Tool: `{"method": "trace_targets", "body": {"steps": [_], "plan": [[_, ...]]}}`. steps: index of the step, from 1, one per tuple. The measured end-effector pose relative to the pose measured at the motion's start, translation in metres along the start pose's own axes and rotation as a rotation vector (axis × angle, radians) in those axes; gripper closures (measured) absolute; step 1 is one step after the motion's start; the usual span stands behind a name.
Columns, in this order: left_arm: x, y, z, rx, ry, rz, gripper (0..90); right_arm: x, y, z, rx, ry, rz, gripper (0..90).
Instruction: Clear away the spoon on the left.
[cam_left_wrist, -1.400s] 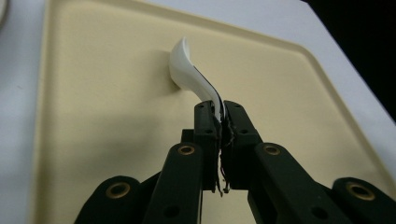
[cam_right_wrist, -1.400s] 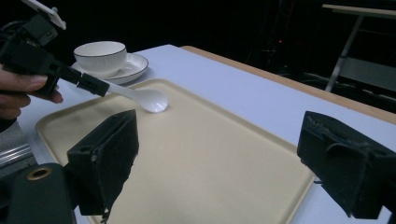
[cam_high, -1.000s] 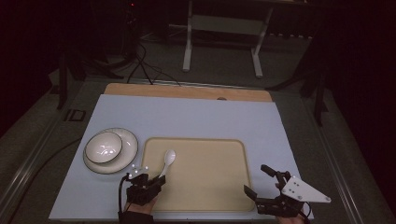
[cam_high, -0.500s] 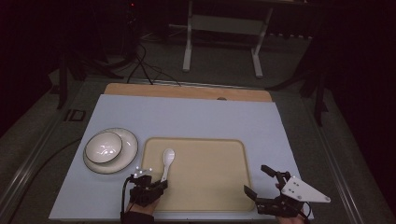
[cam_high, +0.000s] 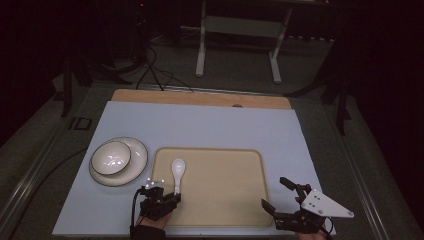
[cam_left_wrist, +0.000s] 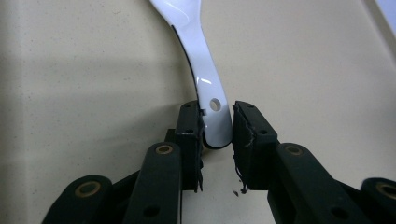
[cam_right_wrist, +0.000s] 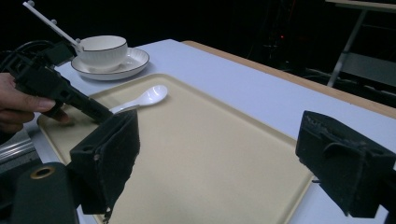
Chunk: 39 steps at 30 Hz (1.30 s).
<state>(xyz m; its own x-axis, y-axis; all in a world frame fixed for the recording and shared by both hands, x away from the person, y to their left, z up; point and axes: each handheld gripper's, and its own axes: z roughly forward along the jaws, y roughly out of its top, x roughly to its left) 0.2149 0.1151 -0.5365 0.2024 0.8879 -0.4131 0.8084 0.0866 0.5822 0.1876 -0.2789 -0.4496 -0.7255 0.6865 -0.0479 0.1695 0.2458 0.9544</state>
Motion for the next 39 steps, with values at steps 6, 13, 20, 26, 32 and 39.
{"method": "trace_targets", "body": {"steps": [6,13,20,26,32,39], "plan": [[0.0,0.002,-0.002,-0.009,0.016,0.02,72.2,0.0,0.0,0.0,0.002,0.004,0.003,13.7],[-0.007,0.011,-0.013,-0.027,0.022,0.086,59.1,0.0,0.0,0.0,0.002,0.002,0.004,13.7],[-0.012,0.024,-0.03,-0.054,-0.075,0.138,32.6,0.0,-0.001,0.001,0.012,-0.002,-0.001,13.7],[-0.019,0.034,-0.038,-0.091,-0.119,0.208,16.1,0.0,-0.001,-0.001,0.004,-0.011,0.006,13.7],[-0.02,0.042,-0.035,-0.084,-0.174,0.254,5.5,-0.001,-0.003,-0.002,0.009,-0.019,0.008,13.7],[-0.021,0.056,-0.041,-0.082,-0.194,0.339,5.4,-0.002,-0.003,-0.006,0.01,-0.033,0.017,13.7]]}}
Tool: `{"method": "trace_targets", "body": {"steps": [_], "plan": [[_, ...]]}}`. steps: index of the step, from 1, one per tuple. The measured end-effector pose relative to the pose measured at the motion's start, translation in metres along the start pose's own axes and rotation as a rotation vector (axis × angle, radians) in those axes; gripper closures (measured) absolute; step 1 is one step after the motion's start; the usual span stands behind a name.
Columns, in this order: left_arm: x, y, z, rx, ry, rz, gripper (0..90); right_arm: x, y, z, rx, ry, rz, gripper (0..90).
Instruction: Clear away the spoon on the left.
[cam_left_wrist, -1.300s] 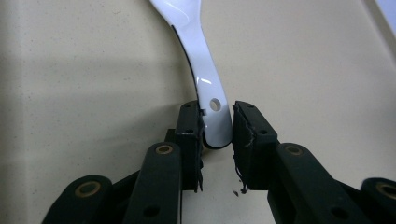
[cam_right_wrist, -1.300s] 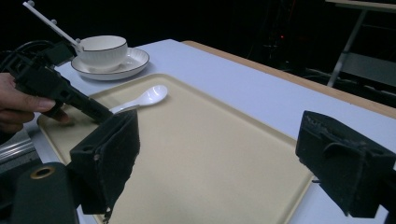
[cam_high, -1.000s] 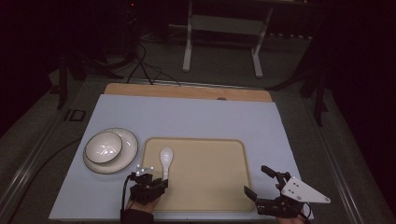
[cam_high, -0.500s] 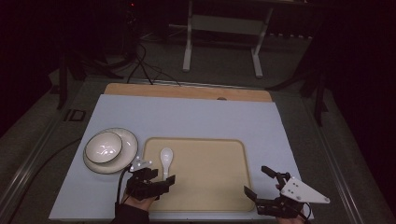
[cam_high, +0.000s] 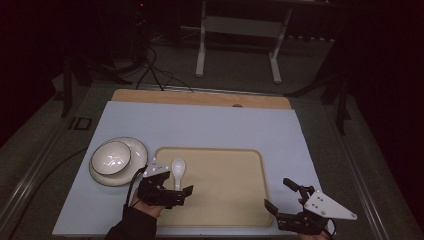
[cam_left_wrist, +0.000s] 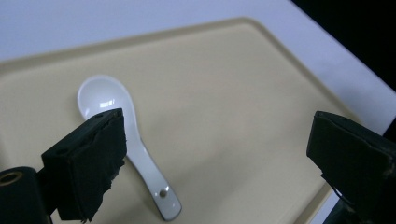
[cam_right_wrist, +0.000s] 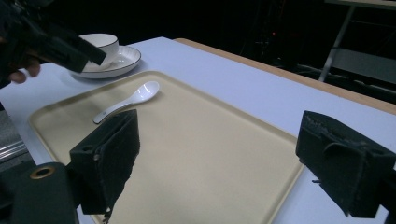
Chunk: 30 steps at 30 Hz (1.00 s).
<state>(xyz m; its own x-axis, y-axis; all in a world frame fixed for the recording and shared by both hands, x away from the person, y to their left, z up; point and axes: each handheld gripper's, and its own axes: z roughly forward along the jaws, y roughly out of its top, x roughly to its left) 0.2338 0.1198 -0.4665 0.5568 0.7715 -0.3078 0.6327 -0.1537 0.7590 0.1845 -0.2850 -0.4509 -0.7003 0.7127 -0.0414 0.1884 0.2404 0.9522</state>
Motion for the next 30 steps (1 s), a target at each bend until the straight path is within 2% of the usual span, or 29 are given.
{"method": "trace_targets", "body": {"steps": [1,4,12,16,19,22,28,30], "plan": [[0.0,0.003,-0.001,-0.003,-0.013,0.0,5.4,0.0,0.0,0.0,0.0,-0.001,0.0,13.6],[-0.002,0.009,-0.003,-0.026,-0.012,0.025,5.5,0.0,-0.001,0.0,0.004,-0.005,0.001,13.6],[-0.002,0.022,-0.005,-0.001,-0.028,0.088,5.5,0.001,-0.003,-0.006,0.012,-0.036,-0.001,13.5],[0.001,0.023,-0.01,-0.006,-0.027,0.097,5.5,0.001,-0.004,-0.009,0.01,-0.042,0.003,13.5],[0.002,0.024,-0.016,-0.019,-0.011,0.105,5.5,0.001,-0.004,-0.01,0.009,-0.042,0.004,13.5],[0.007,0.023,-0.025,-0.037,-0.007,0.107,5.5,0.001,-0.004,-0.01,0.013,-0.039,0.003,13.5],[0.016,0.013,-0.038,-0.029,0.0,0.115,5.4,0.002,-0.004,-0.008,0.021,-0.045,0.002,13.5],[0.02,0.01,-0.04,-0.029,-0.006,0.102,5.4,0.002,-0.004,-0.008,0.022,-0.045,-0.003,13.5]]}}
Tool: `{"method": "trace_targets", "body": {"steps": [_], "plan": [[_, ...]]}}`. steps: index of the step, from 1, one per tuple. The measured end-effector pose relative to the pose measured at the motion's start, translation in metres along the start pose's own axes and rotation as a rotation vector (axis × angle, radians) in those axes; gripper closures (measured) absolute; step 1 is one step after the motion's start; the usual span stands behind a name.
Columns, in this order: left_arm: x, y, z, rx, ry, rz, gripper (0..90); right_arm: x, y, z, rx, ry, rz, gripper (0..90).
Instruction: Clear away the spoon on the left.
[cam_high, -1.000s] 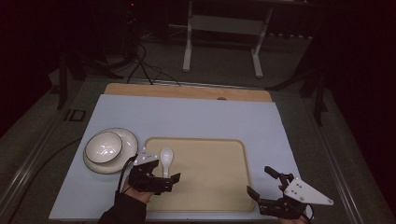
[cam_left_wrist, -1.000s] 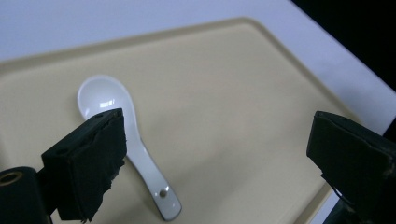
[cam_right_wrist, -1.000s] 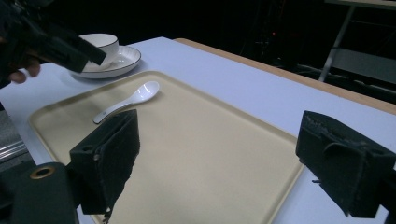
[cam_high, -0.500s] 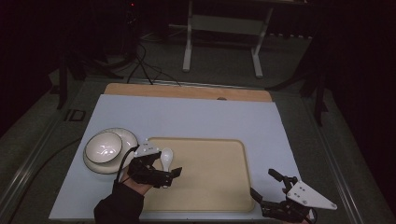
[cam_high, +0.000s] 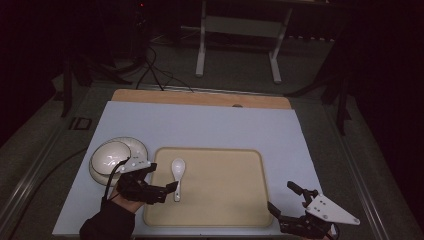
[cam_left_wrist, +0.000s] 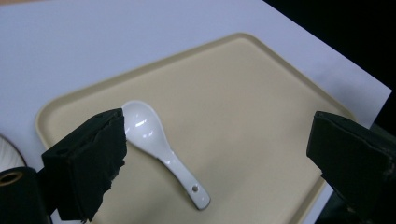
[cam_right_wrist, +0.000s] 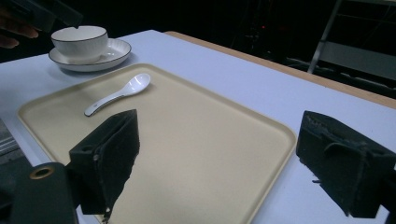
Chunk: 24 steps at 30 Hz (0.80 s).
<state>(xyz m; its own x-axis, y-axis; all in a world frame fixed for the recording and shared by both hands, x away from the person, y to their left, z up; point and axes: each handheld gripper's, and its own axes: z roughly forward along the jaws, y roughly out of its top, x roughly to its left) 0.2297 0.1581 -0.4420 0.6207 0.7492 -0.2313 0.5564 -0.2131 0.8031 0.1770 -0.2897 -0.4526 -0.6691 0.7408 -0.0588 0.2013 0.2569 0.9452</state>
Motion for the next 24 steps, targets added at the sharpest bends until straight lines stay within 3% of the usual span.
{"method": "trace_targets", "body": {"steps": [17,21,24], "plan": [[0.026,-0.036,-0.018,0.006,0.055,-0.023,5.4,0.0,0.0,0.002,0.012,0.0,-0.002,13.5],[0.031,-0.044,-0.019,0.006,0.065,0.0,5.4,-0.001,0.0,0.002,0.014,0.005,0.003,13.5],[0.033,-0.05,-0.019,0.009,0.068,-0.008,5.4,-0.002,-0.001,0.003,0.014,0.002,0.009,13.5]]}}
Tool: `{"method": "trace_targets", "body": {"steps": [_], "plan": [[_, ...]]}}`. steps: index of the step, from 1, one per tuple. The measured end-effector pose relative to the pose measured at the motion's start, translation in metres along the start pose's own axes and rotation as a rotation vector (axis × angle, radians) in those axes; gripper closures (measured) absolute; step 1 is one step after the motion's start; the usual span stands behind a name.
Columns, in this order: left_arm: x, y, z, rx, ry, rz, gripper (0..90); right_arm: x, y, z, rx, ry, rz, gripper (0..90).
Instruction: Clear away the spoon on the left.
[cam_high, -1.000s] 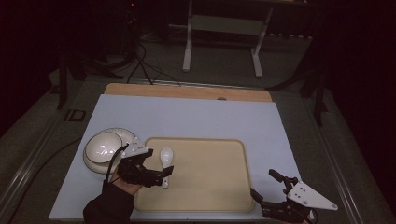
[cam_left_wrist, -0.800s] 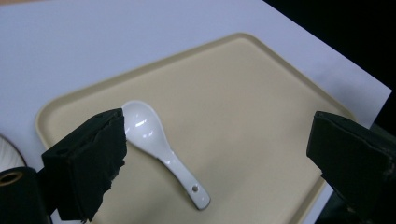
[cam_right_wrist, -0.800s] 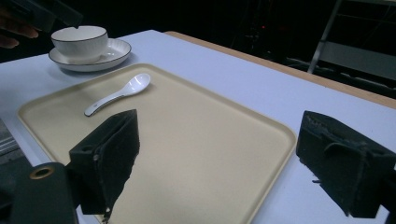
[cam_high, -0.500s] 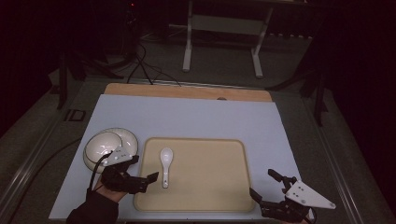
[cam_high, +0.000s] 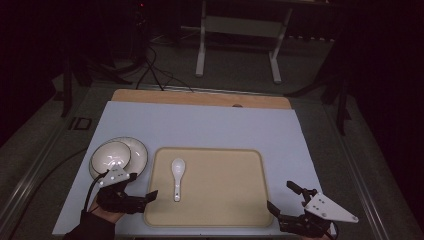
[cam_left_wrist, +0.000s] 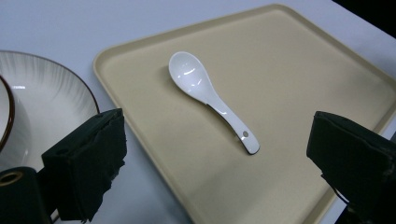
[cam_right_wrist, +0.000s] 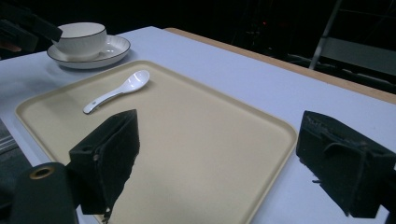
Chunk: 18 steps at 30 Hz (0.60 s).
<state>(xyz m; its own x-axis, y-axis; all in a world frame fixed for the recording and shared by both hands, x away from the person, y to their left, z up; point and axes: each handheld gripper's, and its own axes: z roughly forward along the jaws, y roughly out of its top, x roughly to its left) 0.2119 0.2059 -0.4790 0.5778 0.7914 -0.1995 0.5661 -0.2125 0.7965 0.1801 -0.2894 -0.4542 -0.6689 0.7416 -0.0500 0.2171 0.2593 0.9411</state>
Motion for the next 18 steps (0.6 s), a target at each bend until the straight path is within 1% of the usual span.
{"method": "trace_targets", "body": {"steps": [2,4,5,6,8,9,10,13,15,16,17,18], "plan": [[0.0,-0.003,0.0,-0.002,0.002,-0.001,5.4,0.0,0.0,0.0,0.0,0.0,-0.001,13.5],[-0.002,-0.006,-0.001,0.002,0.014,0.021,5.4,0.0,0.0,0.001,0.002,0.001,-0.002,13.5],[-0.003,-0.008,0.0,0.001,0.012,0.029,5.4,0.0,0.0,0.001,0.004,0.003,-0.002,13.5],[-0.002,-0.01,0.0,0.0,0.004,0.027,5.4,0.0,0.0,0.001,0.005,0.007,0.0,13.5],[-0.002,-0.01,0.0,0.0,0.004,0.027,5.4,0.0,0.0,0.002,0.007,0.013,0.002,13.5],[-0.001,-0.015,0.001,-0.012,0.0,0.028,5.4,-0.001,0.0,0.003,0.009,0.023,0.003,13.5],[-0.001,-0.015,0.001,-0.012,0.0,0.028,5.4,-0.001,0.0,0.003,0.009,0.023,0.003,13.5],[-0.003,-0.017,0.0,-0.02,-0.006,0.048,5.4,-0.002,0.0,0.005,0.014,0.037,0.008,13.5],[-0.004,-0.016,0.0,-0.027,-0.006,0.051,5.4,-0.002,-0.001,0.006,0.021,0.044,0.01,13.5],[-0.007,-0.015,0.001,-0.037,-0.003,0.073,5.4,-0.002,-0.001,0.006,0.024,0.045,0.008,13.5],[-0.007,-0.015,0.001,-0.037,-0.003,0.073,5.4,-0.002,-0.001,0.007,0.027,0.047,0.007,13.5],[-0.008,-0.016,0.002,-0.038,-0.01,0.087,5.4,-0.002,-0.001,0.007,0.026,0.051,0.008,13.5]]}}
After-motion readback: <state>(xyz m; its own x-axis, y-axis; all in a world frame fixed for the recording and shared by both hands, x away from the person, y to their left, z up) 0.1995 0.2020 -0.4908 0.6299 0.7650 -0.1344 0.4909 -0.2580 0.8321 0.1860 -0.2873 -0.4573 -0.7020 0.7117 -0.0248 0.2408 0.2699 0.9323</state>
